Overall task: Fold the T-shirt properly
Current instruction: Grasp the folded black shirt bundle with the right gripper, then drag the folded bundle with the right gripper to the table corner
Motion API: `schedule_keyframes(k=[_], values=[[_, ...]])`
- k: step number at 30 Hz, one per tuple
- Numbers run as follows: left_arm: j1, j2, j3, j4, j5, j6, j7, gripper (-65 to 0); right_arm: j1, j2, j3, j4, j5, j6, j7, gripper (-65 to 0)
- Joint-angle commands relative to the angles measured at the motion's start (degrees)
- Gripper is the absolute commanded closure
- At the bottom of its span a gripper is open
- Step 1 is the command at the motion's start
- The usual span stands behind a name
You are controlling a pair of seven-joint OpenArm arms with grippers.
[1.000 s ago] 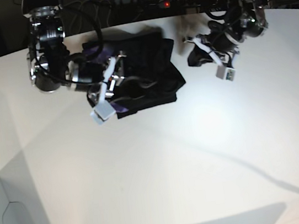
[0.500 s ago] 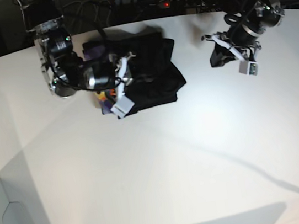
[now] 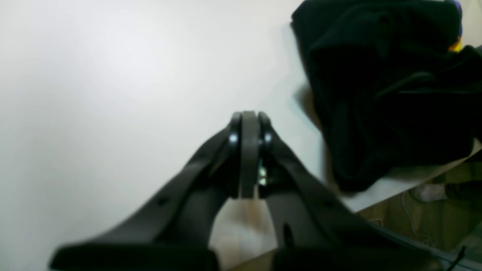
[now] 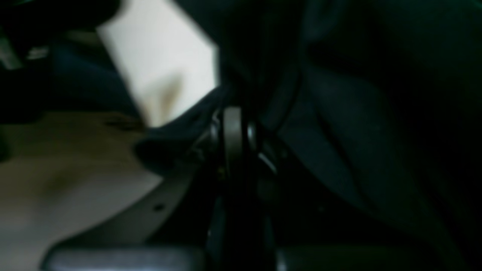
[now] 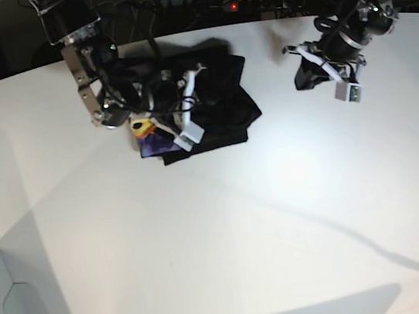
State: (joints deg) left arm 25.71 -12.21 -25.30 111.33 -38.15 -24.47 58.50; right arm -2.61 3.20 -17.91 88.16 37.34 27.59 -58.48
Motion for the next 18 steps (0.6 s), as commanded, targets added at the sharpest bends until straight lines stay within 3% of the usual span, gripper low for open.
schedule_keyframes(k=[1,9,13,18], values=[[0.0,-0.4,-0.2,0.8,-0.9,-0.3,-1.0,-0.1,-0.3,-0.6,0.0,0.7,-1.5,0.0,1.2,0.0],[0.0,-0.4,-0.2,0.5,-0.9,-0.3,-1.1,-0.1,-2.0,-4.5,1.1,-0.6,-16.6,0.0,4.3,0.0],[0.0,-0.4,-0.2,0.5,-0.9,-0.3,-1.1,-0.1,-2.0,-6.4,8.8,-3.1,-19.5,0.0,4.6,0.0],[-0.1,-0.4,-0.2,0.5,-0.9,-0.3,-1.2,-0.1,-1.8,-6.5,18.9,-3.5,-19.9,0.0,4.6,0.0]])
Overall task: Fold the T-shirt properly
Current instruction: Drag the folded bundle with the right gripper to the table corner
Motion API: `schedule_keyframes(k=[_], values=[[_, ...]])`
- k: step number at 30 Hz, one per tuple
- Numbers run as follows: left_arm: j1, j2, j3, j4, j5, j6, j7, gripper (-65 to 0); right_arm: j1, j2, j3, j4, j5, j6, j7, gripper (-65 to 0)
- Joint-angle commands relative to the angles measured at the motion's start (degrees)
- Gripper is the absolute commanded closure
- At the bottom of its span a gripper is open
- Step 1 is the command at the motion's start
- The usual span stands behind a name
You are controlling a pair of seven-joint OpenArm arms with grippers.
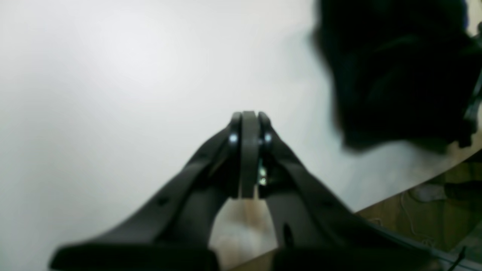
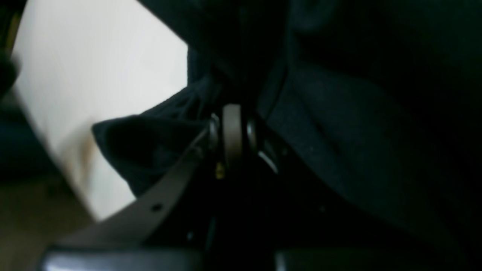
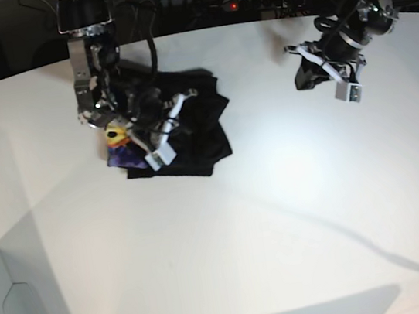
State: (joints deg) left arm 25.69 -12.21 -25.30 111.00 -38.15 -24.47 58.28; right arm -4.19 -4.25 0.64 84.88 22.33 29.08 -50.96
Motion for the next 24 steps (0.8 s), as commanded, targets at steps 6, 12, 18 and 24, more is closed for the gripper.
schedule_keyframes(k=[6,12,18,24], values=[[-0.2,-0.4,-0.2,0.9,-0.7,-0.3,-1.1,-0.1,0.9,1.0,14.8,0.0,-4.9,-1.6,-2.9,0.0],[-0.2,-0.4,-0.2,0.9,-0.7,-0.3,-1.1,-0.1,3.3,1.3,27.4,0.0,-4.9,-1.6,-1.7,0.0],[-0.1,-0.4,-0.2,0.9,-0.8,-0.3,-0.9,-0.1,6.7,2.4,34.4,-0.2,-4.9,-1.6,2.8,0.0],[0.4,-0.4,-0.2,0.9,-0.8,-0.2,-0.8,-0.1,8.9,3.2,36.9,-0.5,-4.9,-9.3,11.9,0.0]])
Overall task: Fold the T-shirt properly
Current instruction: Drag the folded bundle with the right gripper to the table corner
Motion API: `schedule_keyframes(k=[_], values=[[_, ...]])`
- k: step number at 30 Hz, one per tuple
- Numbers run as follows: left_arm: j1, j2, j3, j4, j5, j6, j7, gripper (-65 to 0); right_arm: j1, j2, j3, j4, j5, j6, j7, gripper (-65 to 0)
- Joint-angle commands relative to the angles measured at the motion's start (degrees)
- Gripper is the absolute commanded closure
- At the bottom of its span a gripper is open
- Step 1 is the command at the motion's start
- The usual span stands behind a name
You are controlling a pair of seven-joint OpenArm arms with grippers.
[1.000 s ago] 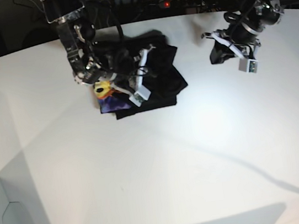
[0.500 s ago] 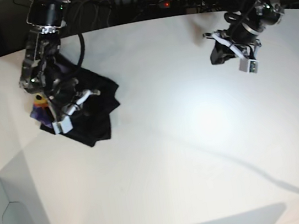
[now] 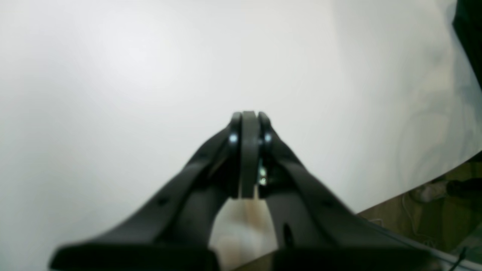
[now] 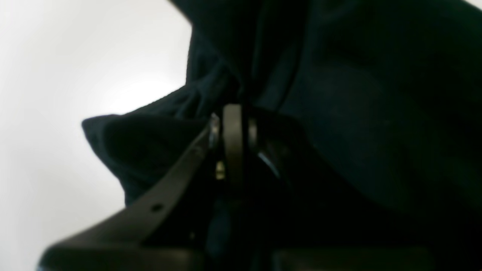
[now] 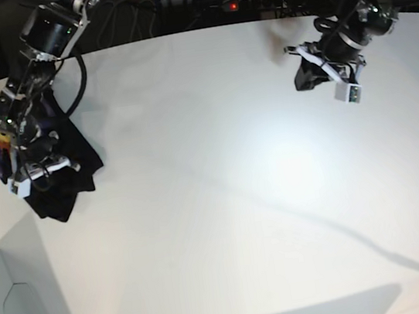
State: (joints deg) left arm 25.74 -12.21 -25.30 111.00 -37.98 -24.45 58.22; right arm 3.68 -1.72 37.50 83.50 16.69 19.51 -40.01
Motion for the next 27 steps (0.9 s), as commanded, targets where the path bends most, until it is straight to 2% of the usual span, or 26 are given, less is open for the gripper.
schedule_keyframes(k=[1,4,9,14,15,19,27], values=[[0.7,-0.4,-0.2,0.9,-1.0,-0.1,-0.9,-0.1,1.1,1.2,0.0,0.2,0.8,-1.2,2.8,0.0],[0.8,-0.4,-0.2,0.9,-1.1,-0.1,-0.9,-0.1,2.3,2.7,0.0,-4.2,0.8,-3.1,7.2,0.0],[1.5,-0.4,-0.3,1.0,-1.1,-0.2,-1.1,-0.1,4.3,6.7,0.1,-15.1,0.9,-9.4,14.8,0.0],[2.1,-0.4,-0.3,1.0,-1.0,-0.2,-1.2,-0.1,4.4,9.3,0.1,-23.0,0.9,-10.9,23.7,0.0],[2.1,-0.4,-0.3,1.0,-0.8,-0.2,-1.2,-0.1,4.4,9.8,0.1,-23.9,0.9,-12.2,24.8,0.0],[2.0,-0.4,-0.3,1.0,-1.0,0.0,-1.2,-0.1,4.2,10.6,0.1,-24.8,0.9,-19.3,27.2,0.0],[2.0,-0.4,-0.3,1.0,-1.0,-0.1,-1.2,-0.1,4.2,10.8,1.3,-24.6,1.0,-22.2,29.1,0.0]])
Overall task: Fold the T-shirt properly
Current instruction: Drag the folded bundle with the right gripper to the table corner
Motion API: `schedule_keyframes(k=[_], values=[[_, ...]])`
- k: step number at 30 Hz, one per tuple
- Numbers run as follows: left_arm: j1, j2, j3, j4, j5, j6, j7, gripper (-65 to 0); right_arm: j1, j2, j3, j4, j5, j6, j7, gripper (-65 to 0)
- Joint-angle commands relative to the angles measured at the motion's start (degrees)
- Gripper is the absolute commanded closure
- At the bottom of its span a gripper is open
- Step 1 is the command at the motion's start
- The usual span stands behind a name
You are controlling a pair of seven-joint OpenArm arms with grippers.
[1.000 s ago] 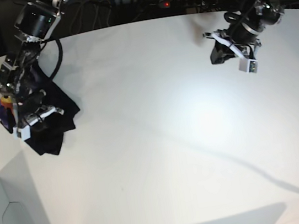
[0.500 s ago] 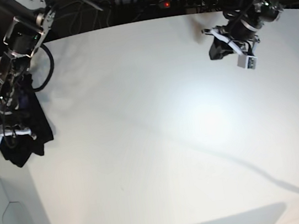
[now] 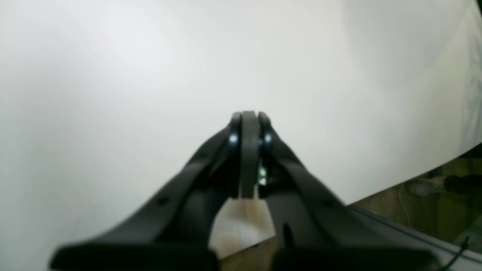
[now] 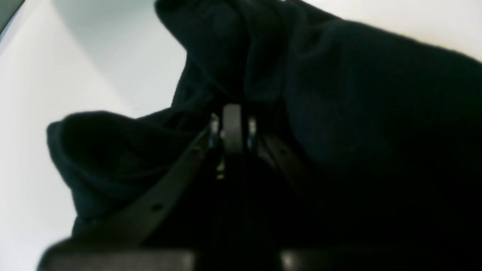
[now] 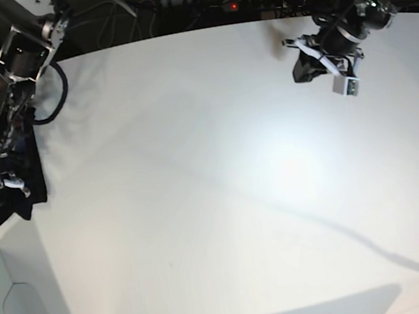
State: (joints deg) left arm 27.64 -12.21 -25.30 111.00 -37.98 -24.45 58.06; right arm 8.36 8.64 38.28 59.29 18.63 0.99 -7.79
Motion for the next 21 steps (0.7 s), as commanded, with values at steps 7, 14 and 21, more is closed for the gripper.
schedule_keyframes(k=[7,14,21], values=[[0.0,-0.4,-0.3,0.9,-0.8,-0.2,-1.1,-0.1,-0.7,0.1,2.2,3.8,-0.9,-3.4,-3.2,0.0],[-0.2,-0.4,-0.3,0.9,-1.0,-0.2,-1.1,-0.1,-0.9,-1.0,-0.9,12.8,-0.9,-3.3,-3.2,0.0],[-0.2,-0.4,-0.3,1.0,-1.0,-0.2,-1.1,-0.1,-1.3,-1.0,-4.7,20.5,-0.9,-3.3,-3.2,0.0]])
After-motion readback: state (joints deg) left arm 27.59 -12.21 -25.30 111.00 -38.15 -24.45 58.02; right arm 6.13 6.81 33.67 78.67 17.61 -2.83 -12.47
